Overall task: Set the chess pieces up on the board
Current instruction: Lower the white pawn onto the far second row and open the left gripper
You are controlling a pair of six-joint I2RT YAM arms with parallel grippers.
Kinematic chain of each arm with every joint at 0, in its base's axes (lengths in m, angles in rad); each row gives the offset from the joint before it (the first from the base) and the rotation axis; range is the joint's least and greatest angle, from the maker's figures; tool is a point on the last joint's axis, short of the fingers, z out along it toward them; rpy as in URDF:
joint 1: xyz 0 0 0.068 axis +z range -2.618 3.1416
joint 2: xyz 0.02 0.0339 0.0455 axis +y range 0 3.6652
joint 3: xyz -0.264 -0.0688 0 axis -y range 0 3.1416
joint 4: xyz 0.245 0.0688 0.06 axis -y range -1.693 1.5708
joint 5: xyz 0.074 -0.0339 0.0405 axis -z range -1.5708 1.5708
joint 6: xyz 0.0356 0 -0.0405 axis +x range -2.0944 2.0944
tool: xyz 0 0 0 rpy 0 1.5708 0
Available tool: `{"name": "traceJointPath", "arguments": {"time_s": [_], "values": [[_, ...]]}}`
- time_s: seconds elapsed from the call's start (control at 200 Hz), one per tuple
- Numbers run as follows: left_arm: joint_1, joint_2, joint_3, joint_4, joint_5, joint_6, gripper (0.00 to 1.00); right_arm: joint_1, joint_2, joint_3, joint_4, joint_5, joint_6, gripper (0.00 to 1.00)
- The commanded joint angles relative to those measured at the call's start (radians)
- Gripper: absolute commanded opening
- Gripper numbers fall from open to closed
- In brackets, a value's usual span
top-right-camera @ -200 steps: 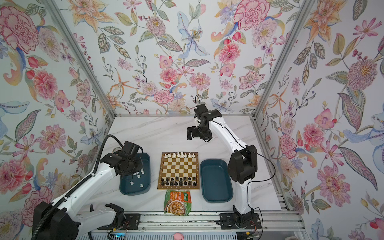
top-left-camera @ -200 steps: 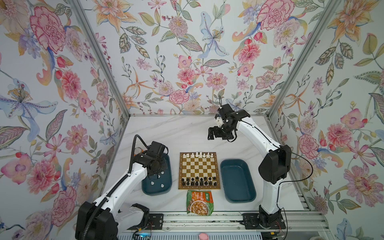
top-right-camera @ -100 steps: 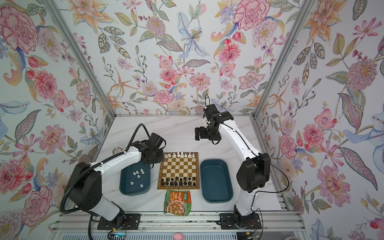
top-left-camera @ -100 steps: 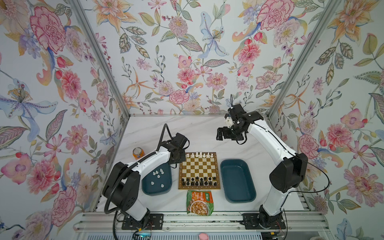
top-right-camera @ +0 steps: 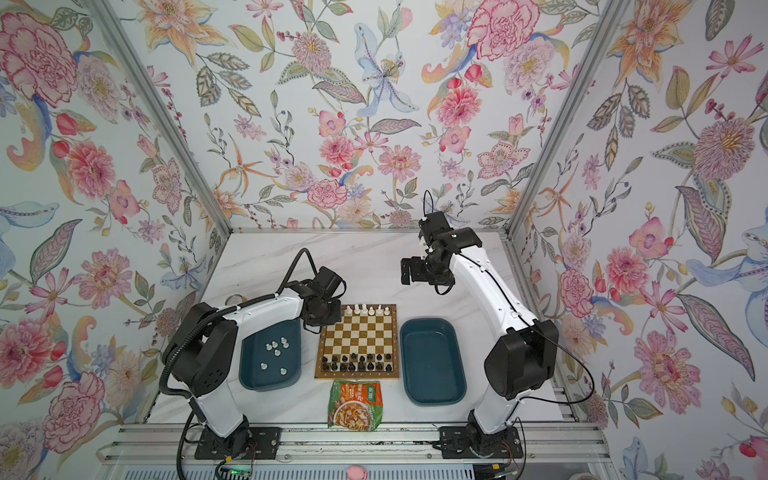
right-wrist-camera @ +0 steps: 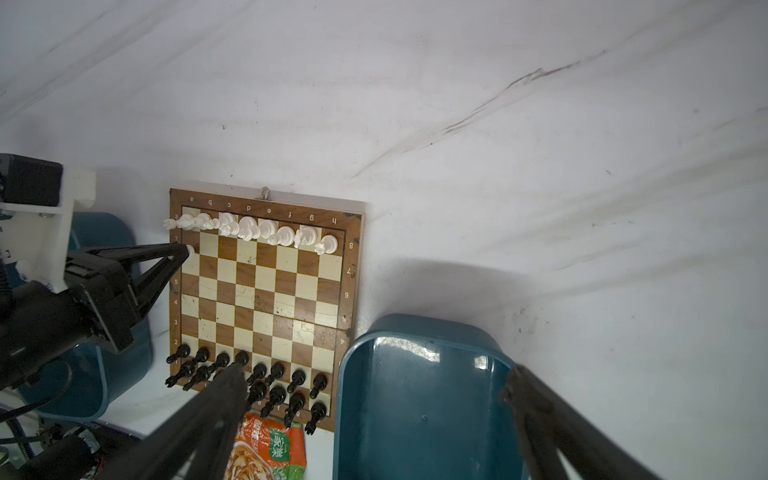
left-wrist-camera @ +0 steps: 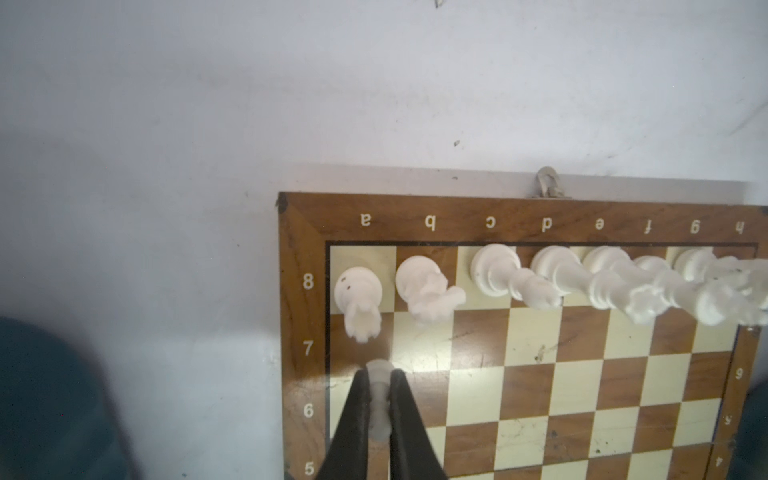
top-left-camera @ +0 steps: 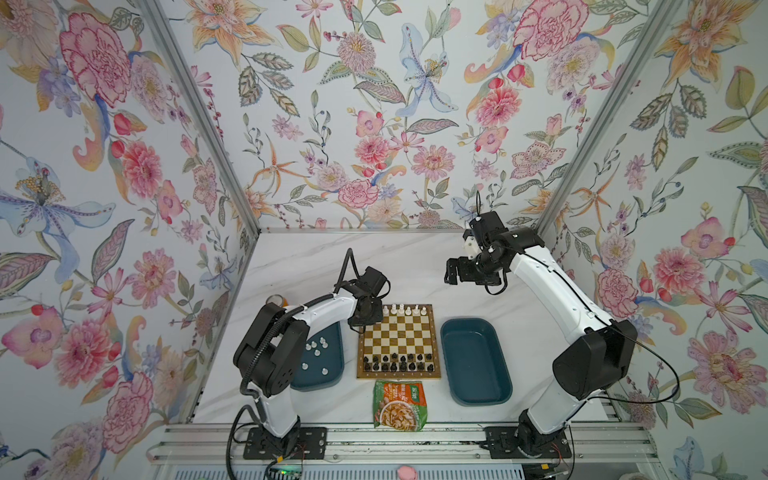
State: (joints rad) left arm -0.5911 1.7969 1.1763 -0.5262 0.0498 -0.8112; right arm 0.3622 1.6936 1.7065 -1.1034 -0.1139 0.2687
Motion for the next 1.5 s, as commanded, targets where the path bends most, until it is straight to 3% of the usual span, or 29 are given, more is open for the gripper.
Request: {"name": "traceJointPath", "arguments": {"time_s": [0.0,1.096,1.496], "values": [[-0.001,0.019,0.025,-0.002,0.003,0.023,0.05,-0.014,-0.029,-0.021,-0.008,0.016,0.003,0.99],[0.014,0.048,0.055,-0.080,-0.054,0.037,0.07,-0.048,0.005,-0.016,0.000,-0.027,-0.025,0.99],[0.015,0.059,0.085,-0.101,-0.056,0.049,0.24,-0.051,0.026,-0.011,0.007,-0.044,-0.024,0.99]]}}
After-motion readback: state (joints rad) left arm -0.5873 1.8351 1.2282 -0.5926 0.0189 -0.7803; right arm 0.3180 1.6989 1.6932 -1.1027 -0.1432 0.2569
